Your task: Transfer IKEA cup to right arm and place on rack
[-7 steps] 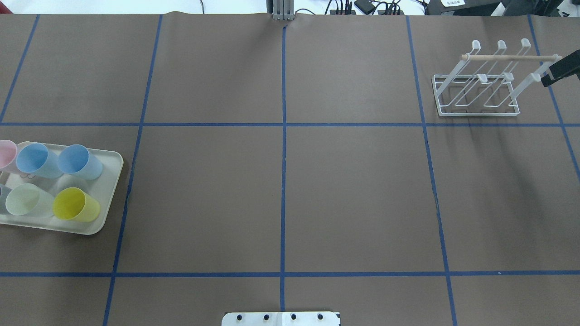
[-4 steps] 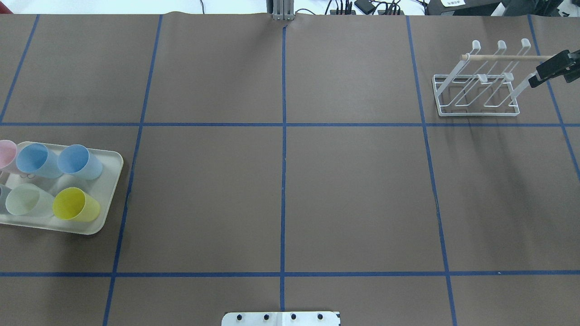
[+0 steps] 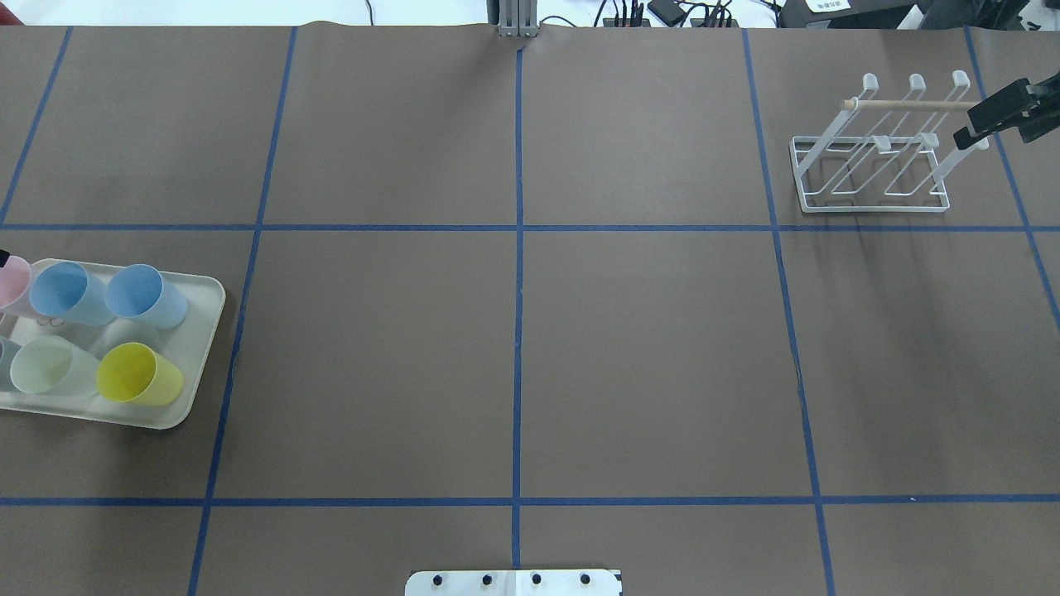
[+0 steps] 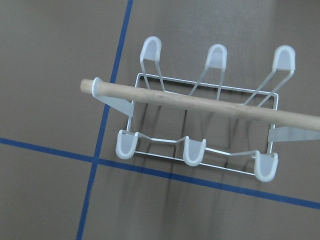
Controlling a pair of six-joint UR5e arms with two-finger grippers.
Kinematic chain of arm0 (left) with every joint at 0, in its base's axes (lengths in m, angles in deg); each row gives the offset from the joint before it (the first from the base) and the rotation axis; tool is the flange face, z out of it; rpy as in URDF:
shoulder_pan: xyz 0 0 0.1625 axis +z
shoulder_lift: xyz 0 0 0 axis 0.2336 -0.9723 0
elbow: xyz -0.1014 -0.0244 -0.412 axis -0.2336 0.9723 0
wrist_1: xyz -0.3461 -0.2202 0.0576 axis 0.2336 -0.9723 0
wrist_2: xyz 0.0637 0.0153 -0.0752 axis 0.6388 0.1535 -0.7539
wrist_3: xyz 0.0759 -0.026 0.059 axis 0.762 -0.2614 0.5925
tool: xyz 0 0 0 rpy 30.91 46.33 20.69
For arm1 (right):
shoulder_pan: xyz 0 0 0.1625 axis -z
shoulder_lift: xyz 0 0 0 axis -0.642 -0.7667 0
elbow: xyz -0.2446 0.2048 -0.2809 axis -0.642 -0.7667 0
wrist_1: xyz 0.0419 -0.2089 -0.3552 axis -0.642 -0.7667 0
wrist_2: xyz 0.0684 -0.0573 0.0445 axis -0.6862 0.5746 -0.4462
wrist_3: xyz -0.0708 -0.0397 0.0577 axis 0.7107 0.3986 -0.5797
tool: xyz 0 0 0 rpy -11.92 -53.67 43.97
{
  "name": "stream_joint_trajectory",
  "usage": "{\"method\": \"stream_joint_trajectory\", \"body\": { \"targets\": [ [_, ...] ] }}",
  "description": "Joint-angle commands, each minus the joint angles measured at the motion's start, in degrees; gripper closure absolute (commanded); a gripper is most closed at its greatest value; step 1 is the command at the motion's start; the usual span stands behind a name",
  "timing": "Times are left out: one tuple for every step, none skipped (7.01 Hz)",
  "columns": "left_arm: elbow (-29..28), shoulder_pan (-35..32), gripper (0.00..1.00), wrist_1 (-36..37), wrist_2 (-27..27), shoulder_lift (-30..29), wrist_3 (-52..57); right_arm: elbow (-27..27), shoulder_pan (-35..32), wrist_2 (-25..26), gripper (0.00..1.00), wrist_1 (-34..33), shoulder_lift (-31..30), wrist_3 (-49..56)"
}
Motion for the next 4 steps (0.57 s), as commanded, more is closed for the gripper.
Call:
{"method": "stream_joint_trajectory", "body": {
  "targets": [
    [-0.1,1.0,0.34,0.2,0.0,0.0,0.3,0.1,0.0,-0.2,0.00,-0.1,0.8,-0.1],
    [-0.1,1.4,0.37,0.2,0.0,0.1,0.3,0.2,0.0,-0.7,0.00,0.0,1.3,-0.1],
    [0.2,1.4,0.37,0.1,0.0,1.0,0.5,0.5,0.0,-0.6,0.00,-0.4,2.8,-0.3],
    [0.3,1.4,0.37,0.1,0.0,1.3,0.9,0.6,0.6,-0.7,0.00,-0.3,3.8,-2.4]
  ]
}}
